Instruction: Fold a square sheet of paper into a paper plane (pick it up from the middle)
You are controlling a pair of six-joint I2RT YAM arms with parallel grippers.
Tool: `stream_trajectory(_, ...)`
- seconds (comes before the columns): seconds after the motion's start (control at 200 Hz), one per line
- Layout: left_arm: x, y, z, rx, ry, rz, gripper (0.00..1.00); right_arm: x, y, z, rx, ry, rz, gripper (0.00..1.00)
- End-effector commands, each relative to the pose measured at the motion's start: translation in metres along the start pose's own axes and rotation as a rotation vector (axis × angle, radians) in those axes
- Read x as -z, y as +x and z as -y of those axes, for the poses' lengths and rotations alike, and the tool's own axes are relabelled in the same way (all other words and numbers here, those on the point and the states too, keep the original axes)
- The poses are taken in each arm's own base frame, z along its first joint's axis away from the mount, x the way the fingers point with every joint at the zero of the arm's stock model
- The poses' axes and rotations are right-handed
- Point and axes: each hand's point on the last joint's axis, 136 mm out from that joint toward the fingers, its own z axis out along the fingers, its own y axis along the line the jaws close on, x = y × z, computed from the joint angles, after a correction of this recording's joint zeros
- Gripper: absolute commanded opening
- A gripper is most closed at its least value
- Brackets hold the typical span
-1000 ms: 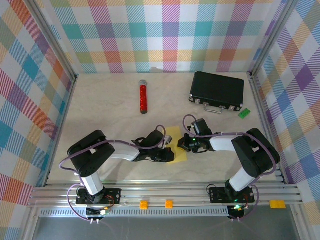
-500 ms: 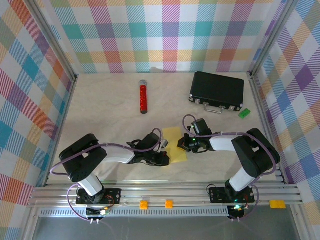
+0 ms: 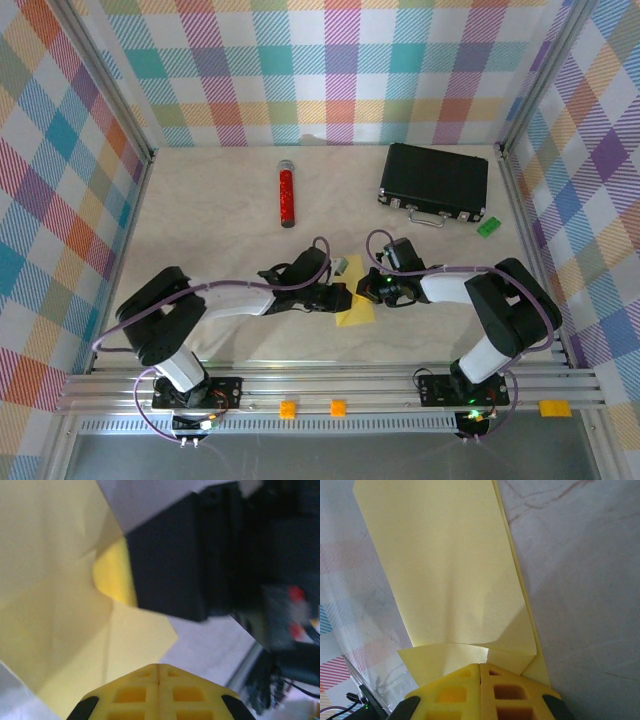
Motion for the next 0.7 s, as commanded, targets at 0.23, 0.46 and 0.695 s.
stream_trajectory(0.23, -0.029, 0.043, -0.064, 0.084, -0.107, -0.088, 0.00, 0.003, 0.019, 0.033, -0.050, 0.121, -0.037, 0.00)
stream_trajectory(0.46, -0.022, 0.068, -0.082, 0.095, -0.136, -0.131, 0.00, 0.033, 0.003, -0.016, 0.076, 0.005, 0.038, 0.01)
stream_trajectory(0.695, -0.021, 0.070, -0.078, 0.069, -0.125, -0.161, 0.00, 0.019, 0.025, -0.042, 0.107, -0.124, -0.032, 0.00)
